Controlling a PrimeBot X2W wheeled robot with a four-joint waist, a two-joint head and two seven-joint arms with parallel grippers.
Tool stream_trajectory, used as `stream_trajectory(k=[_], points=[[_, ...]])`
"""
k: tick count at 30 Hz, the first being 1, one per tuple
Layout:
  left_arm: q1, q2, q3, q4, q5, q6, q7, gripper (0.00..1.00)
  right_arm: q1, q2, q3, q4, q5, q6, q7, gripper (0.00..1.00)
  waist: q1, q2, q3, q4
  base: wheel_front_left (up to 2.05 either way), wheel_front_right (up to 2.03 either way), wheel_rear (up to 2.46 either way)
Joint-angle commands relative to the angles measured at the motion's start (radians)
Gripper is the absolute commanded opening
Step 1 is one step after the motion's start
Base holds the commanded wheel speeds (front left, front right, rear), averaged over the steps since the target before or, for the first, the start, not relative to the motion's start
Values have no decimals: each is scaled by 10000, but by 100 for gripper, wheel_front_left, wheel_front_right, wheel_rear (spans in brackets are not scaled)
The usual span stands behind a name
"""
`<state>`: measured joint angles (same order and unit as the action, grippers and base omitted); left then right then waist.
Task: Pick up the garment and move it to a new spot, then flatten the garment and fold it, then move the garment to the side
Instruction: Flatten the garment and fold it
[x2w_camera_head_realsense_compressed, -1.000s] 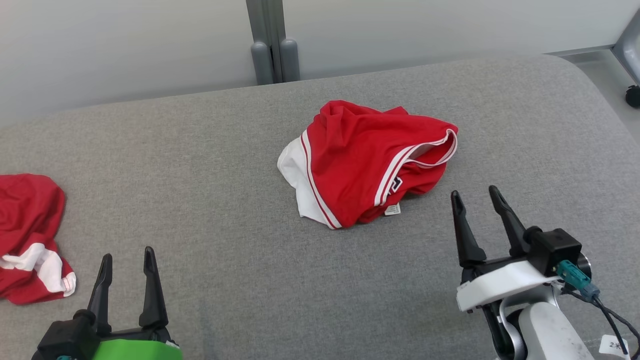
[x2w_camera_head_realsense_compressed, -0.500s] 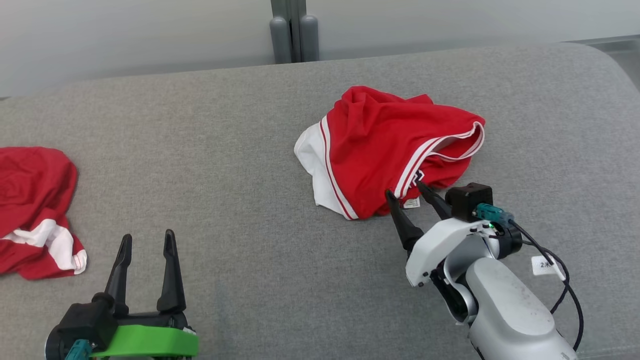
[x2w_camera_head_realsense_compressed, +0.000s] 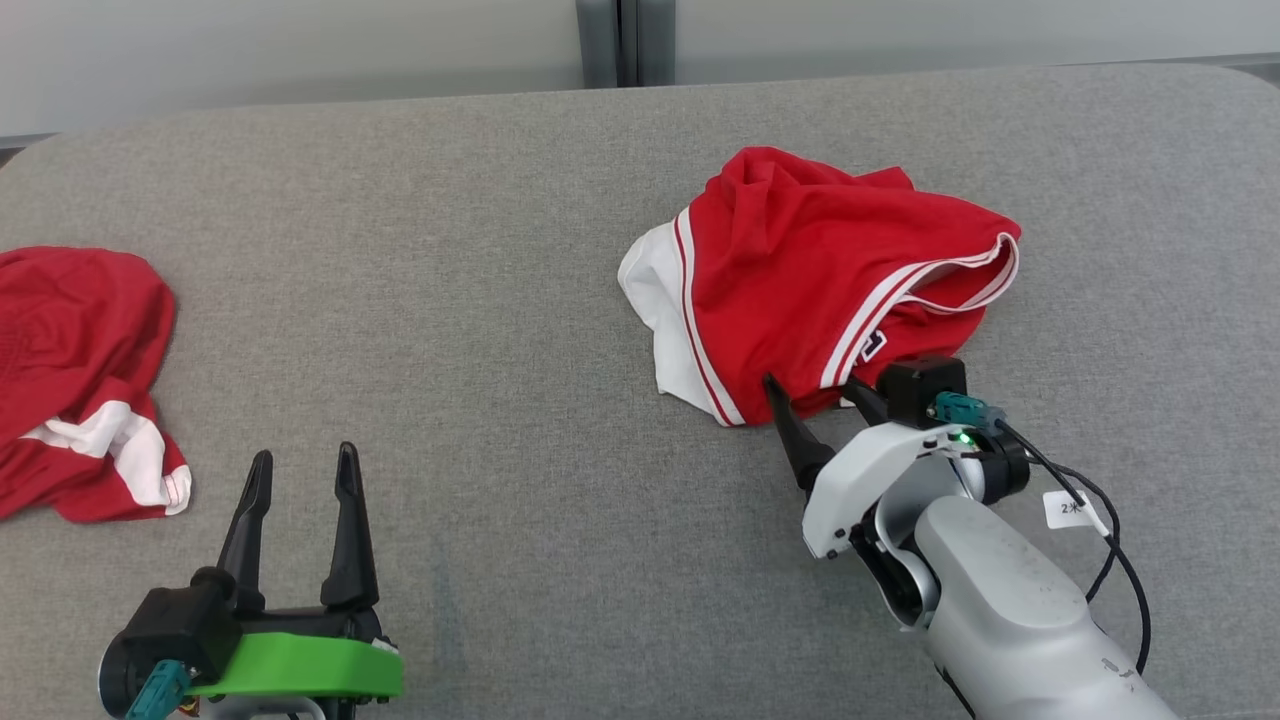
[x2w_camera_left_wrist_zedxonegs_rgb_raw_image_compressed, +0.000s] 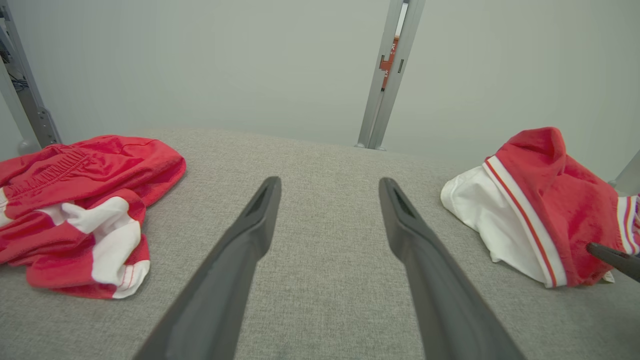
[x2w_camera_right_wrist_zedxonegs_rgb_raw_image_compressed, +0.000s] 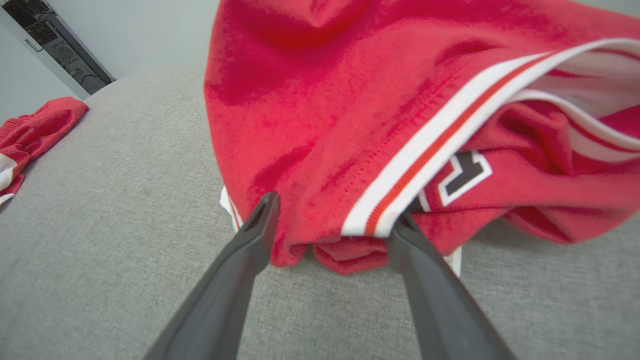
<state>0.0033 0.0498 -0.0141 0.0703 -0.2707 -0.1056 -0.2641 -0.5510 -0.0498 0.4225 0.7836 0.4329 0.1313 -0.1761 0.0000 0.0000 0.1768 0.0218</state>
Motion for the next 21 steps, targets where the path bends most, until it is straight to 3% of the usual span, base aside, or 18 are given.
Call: stream_trajectory(k=[1, 2, 3, 4, 12, 21], points=[[-150, 13, 0, 44, -77, -47, -5, 100, -216, -9, 144, 74, 66, -10, -172, 100, 0, 0, -22, -2, 0, 0, 0], [-165, 13, 0, 70, -81, -63, -5, 100, -271, -16, 232, 99, 107, -12, -299, 51, 0, 0, -44, -1, 0, 0, 0], [-175, 13, 6, 79, -90, -74, -5, 100, -335, -16, 264, 113, 111, -10, -411, 18, 0, 0, -66, 0, 0, 0, 0], [-172, 13, 16, 97, -100, -78, -5, 100, -375, -17, 331, 126, 57, -10, -513, 0, 0, 0, -98, -2, 0, 0, 0], [20, 13, 96, 130, -46, -115, -5, 100, -804, -6, 906, -490, 150, -10, -817, 0, 0, 0, -327, -76, 0, 0, 0], [20, 13, 97, 19, -130, -64, -5, 100, -2759, -17, 2663, -1895, 1309, -10, -222, 0, 0, 0, -410, -63, 0, 0, 0]])
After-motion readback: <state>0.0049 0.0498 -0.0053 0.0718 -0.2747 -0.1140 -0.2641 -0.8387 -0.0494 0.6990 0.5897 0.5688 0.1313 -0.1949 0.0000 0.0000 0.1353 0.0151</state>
